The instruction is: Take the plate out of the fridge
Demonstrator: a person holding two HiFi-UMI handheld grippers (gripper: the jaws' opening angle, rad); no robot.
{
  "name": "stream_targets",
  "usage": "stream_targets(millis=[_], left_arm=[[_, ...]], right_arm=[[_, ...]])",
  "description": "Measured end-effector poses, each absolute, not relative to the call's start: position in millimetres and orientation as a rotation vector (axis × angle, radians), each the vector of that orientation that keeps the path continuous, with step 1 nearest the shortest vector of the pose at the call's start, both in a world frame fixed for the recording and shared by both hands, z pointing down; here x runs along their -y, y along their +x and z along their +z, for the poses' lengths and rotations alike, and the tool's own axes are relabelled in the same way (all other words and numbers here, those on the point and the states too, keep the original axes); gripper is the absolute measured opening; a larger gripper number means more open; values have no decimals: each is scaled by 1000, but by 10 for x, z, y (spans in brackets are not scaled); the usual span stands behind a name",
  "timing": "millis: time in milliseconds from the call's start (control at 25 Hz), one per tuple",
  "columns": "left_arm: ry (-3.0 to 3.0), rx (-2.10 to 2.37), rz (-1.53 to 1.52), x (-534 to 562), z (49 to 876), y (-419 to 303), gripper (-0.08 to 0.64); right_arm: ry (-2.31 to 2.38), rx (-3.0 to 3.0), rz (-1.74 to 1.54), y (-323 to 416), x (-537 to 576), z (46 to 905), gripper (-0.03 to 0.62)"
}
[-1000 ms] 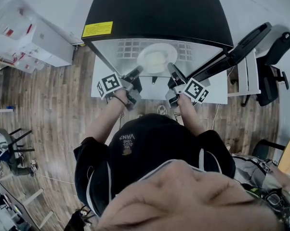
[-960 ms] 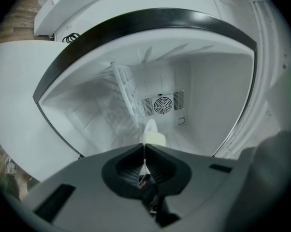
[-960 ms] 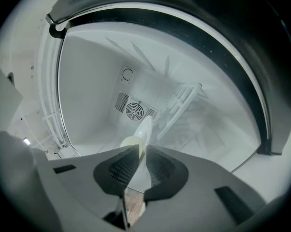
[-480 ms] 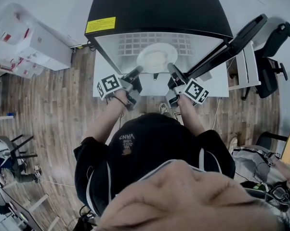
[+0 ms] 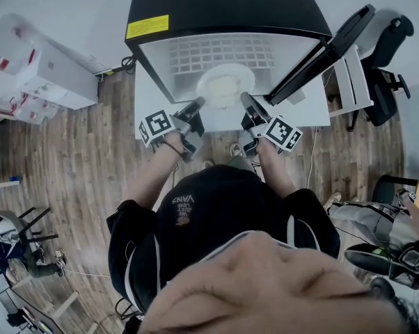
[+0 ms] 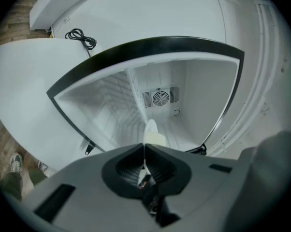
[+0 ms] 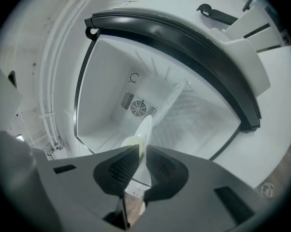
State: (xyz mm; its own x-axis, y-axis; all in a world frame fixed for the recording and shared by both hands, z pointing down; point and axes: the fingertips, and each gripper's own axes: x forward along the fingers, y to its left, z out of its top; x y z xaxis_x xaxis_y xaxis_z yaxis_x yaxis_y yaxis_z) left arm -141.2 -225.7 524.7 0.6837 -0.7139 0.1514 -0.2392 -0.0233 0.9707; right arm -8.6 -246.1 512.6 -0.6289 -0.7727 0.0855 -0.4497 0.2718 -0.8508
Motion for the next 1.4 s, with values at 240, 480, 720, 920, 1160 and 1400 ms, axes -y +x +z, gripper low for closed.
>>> stream_targets(millis=[240,480,720,920,1160,1400], left_arm=[[1594,782,-440,2134,5317,-1305,25],[1591,757,-426,2067,5344,-1303,25],[1608,755,-423,2012,5319,-1150,25],[1603,777,-441,1925,5304,-992,25],[1584,817,-460,1728,5357,-814,25],[1552,847,-492,1440,5361,-859,25]], right_arm=[[-1140,-2191,-1286,23,2311,5187,52],[-1172,-2196,-1278,21,2214,5187,52],[-1181,-2200,-1266,176,2152,5170,52],[-1159,-2225,-1275,328,2094,5157,52],[-1120,-2259,-1302,501,1950,5211,52],[-1089,-2290,-1327,443,1722,5219,54]])
